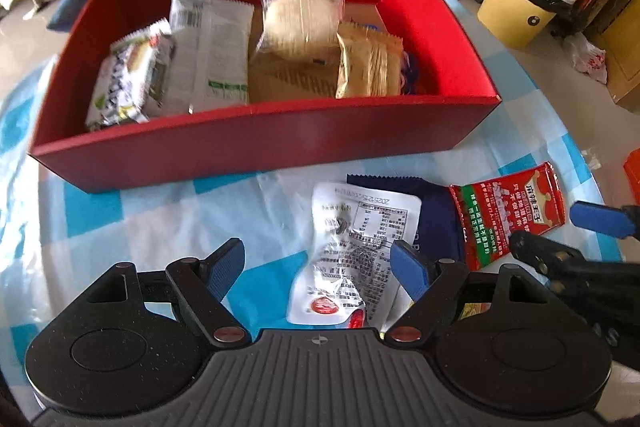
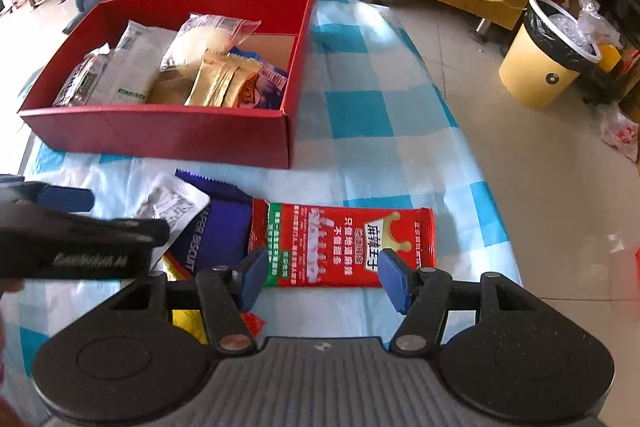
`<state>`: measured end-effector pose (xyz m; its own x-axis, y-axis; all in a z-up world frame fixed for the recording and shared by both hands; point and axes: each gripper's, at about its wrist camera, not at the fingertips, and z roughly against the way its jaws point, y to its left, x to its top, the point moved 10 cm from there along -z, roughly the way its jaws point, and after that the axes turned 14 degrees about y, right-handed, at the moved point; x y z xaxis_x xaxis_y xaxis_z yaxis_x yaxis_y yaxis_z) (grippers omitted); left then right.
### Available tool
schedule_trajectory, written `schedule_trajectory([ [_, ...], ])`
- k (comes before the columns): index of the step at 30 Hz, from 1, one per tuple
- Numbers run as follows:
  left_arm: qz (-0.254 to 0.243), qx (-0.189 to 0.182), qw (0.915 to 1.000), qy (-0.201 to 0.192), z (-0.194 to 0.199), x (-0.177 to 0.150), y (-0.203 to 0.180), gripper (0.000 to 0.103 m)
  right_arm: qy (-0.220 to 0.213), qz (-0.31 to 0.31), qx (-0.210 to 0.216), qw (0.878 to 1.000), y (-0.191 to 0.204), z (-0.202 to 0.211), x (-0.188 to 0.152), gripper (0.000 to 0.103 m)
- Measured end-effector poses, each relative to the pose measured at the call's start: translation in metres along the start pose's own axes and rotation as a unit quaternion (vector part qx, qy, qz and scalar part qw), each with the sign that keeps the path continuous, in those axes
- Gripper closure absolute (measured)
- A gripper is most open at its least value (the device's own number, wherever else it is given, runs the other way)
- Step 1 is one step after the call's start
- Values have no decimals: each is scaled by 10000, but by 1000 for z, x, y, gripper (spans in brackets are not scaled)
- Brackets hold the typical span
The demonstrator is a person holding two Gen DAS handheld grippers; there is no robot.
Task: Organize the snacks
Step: 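Grasp the red-and-yellow Trolli bag with the right tool while the left tool approaches the white printed packet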
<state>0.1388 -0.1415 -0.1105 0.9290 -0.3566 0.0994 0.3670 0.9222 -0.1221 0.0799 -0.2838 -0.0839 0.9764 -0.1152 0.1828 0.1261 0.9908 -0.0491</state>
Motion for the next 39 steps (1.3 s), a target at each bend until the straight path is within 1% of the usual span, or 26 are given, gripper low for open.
schedule_trajectory([
  [3,58,-149,9998,89,-5,2,-2,18,4,108,80,9999,3,1,-4,48],
  [6,21,-168,9997,172,-10,2,-5,19,46,308,226,9993,10,1,-10,48],
  [8,-55,-150,9996,234,-14,1,-9,24,109,508,299,9982,18,-1,-14,48],
  [12,-258,-21,9995,153,-10,-1,-14,29,251,880,474,9947,37,-5,-23,48],
  [15,-315,13,9994,151,-11,-1,-16,30,315,1188,625,9904,54,-6,-31,48],
  [19,-330,7,9993,198,-12,-1,-15,30,475,1583,690,9838,76,-17,-40,47],
  [22,-323,4,9992,221,-13,-1,-13,28,453,1781,847,9793,90,-18,-38,47],
  [24,-345,30,9991,231,-13,0,-12,26,475,1861,878,9774,95,-18,-39,47],
  [28,-379,33,9990,234,-14,3,-13,26,512,1995,973,9737,101,-20,-45,43],
  [30,-400,36,9989,240,-15,4,-14,26,530,1982,973,9739,101,-22,-46,42],
  [33,-411,-25,9987,284,-16,5,-13,26,564,1890,968,9756,95,-20,-48,41],
  [35,-507,-54,9983,294,-16,6,-13,26,586,1904,1046,9743,94,-19,-51,41],
  [37,-529,-80,9981,318,-17,6,-13,25,637,1968,1099,9722,94,-22,-55,37],
  [39,-589,-139,9976,345,-17,4,-15,25,663,2046,1094,9704,95,-24,-59,36],
])
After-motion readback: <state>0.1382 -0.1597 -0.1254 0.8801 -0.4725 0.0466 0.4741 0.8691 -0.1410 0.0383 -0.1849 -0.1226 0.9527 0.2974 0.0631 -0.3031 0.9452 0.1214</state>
